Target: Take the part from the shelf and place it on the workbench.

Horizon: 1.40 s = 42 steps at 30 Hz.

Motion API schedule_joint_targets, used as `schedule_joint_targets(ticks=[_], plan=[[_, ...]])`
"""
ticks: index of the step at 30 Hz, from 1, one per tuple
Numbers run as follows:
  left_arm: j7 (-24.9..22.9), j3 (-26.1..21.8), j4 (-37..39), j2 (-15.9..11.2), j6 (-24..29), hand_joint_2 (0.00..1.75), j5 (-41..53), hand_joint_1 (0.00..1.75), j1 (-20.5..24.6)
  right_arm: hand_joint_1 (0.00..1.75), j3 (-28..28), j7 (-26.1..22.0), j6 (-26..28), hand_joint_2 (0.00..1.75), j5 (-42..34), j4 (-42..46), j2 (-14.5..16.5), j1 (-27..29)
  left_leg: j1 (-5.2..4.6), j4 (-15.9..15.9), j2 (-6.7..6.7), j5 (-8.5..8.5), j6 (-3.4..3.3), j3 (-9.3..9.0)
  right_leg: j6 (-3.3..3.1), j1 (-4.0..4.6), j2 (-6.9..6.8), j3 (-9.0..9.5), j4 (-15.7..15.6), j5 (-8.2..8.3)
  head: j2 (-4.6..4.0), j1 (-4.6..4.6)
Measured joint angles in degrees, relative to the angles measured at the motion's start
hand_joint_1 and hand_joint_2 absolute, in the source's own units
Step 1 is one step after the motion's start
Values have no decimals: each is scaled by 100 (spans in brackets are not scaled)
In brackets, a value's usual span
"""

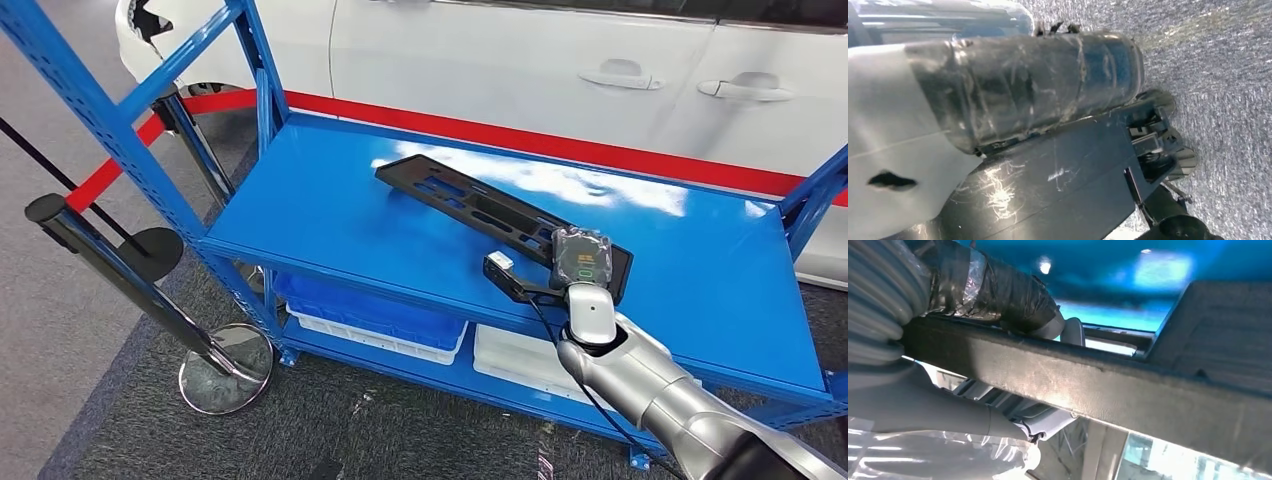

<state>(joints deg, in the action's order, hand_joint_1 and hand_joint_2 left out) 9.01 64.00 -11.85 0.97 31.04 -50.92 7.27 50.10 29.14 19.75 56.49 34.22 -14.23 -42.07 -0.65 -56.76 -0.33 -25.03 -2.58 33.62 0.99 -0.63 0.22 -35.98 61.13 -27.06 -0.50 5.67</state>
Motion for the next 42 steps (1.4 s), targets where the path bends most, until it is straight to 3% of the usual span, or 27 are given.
schedule_joint_targets(ticks=[3,4,5,6,8,10,13,15,18,20,21,22,23,25,28,30,32,34,35,36,37,40,42], plan=[[5,1,0,12,7,0,-3,0,4,175,-8,-2,9,175,22,57,-21,36,3,21,4,7,-60,-23,24,8,1,-496,1066,-486,0,-10],[21,2,0,15,18,0,-20,0,3,175,-10,-8,32,175,28,74,-28,57,5,8,-2,-3,-67,-23,34,3,0,-638,1343,-556,1,-10],[53,2,0,17,33,44,-61,0,-2,175,-11,-19,83,175,23,106,-34,74,10,-11,-10,-17,-66,-24,45,-7,0,-691,1419,-517,1,-11],[103,2,0,18,53,87,-123,0,-5,175,-14,-42,176,175,0,164,-36,81,19,-41,-21,-39,-57,-24,58,-23,-2,-638,1275,-377,1,-12],[247,2,0,20,103,175,-274,0,-10,175,-28,-109,444,175,-106,330,-10,51,40,-140,-34,-113,-3,-12,88,-60,-1,-305,552,0,0,-11],[478,1,0,19,185,175,-379,0,3,175,-65,-220,747,175,-297,549,65,-29,34,-269,-29,-190,62,38,74,-65,16,-68,53,142,1,-29],[880,-2,0,38,416,175,-428,0,3,175,-190,-403,1117,175,-838,1142,136,-40,21,-324,-26,-225,109,81,-15,-46,24,-49,6,105,1,-33],[1056,-2,0,75,567,175,-412,0,-9,175,-322,-467,1272,175,-1315,1811,112,147,30,-497,-15,-357,159,137,-74,-54,12,-17,-2,95,1,-7],[1323,-2,0,123,689,175,-335,0,-20,175,-640,-574,1530,175,-1837,3094,-71,721,60,-1454,2,-852,228,553,-146,-34,-37,43,-7,55,0,39],[1513,-2,0,148,765,175,-306,0,-36,175,-862,-698,1710,175,-2008,3899,-220,1169,68,-1948,3,-974,218,802,-168,-5,-64,73,-7,26,0,38],[1588,-2,0,157,799,175,-301,0,-47,175,-961,-769,1773,175,-2050,4291,-289,1381,65,-1890,3,-866,196,783,-173,4,-65,93,-7,10,0,36],[1653,-2,0,167,822,175,-296,0,-56,175,-1052,-833,1811,175,-2068,4657,-357,1569,61,-1621,2,-668,169,661,-176,9,-59,115,-7,-3,0,35],[1708,-2,0,172,835,175,-286,0,-61,175,-1140,-899,1831,175,-2064,5010,-415,1737,55,-1204,0,-449,142,472,-176,9,-45,138,-9,-16,0,34],[1834,-2,-1,189,847,175,-270,0,-52,175,-1289,-1057,1859,175,-1995,5636,-495,1991,12,-535,-9,-209,100,140,-154,-2,0,158,-38,-16,0,35],[1968,-19,-2,224,859,175,-378,0,13,175,-1365,-1292,1857,175,-1875,6444,-513,2292,-56,-233,-15,-196,49,-7,-76,-34,38,147,-101,24,0,42],[1946,-56,-7,249,781,175,-506,0,69,175,-1368,-1415,1838,175,-1885,6919,-513,2423,-40,-87,-6,-141,16,-70,-30,-45,30,111,-45,-32,1,39],[1885,-112,-16,267,645,175,-595,0,124,175,-1367,-1556,1856,175,-1942,7286,-509,2504,-15,26,6,-85,-28,-132,-14,-25,25,-69,387,-304,1,31],[1824,-167,-20,274,564,175,-643,0,156,175,-1366,-1729,1897,175,-2074,7579,-505,2626,-20,33,9,-86,-60,-139,2,-13,26,-376,1096,-640,1,22],[1787,-185,-20,277,553,175,-657,0,159,175,-1366,-1832,1917,175,-2172,7696,-505,2691,-18,24,8,-92,-63,-137,18,-22,25,-501,1371,-734,0,19],[1743,-194,-20,277,558,175,-670,0,153,175,-1366,-1955,1933,175,-2292,7788,-503,2746,-11,7,8,-98,-59,-134,41,-40,23,-541,1460,-726,0,20],[1694,-203,-20,277,569,175,-687,0,142,175,-1366,-2103,1946,175,-2424,7869,-494,2800,3,-25,6,-107,-46,-125,71,-66,18,-475,1337,-620,0,20],[1569,-261,-19,276,606,175,-747,0,100,175,-1366,-2640,1961,175,-2849,8059,-412,2977,48,-251,-15,-197,53,-36,164,-142,15,43,332,-179,0,7],[1533,-308,-18,272,614,175,-778,0,73,175,-1361,-3056,1967,175,-3136,8169,-306,3105,39,-396,-40,-241,125,65,125,-142,38,129,108,-135,0,-4]])
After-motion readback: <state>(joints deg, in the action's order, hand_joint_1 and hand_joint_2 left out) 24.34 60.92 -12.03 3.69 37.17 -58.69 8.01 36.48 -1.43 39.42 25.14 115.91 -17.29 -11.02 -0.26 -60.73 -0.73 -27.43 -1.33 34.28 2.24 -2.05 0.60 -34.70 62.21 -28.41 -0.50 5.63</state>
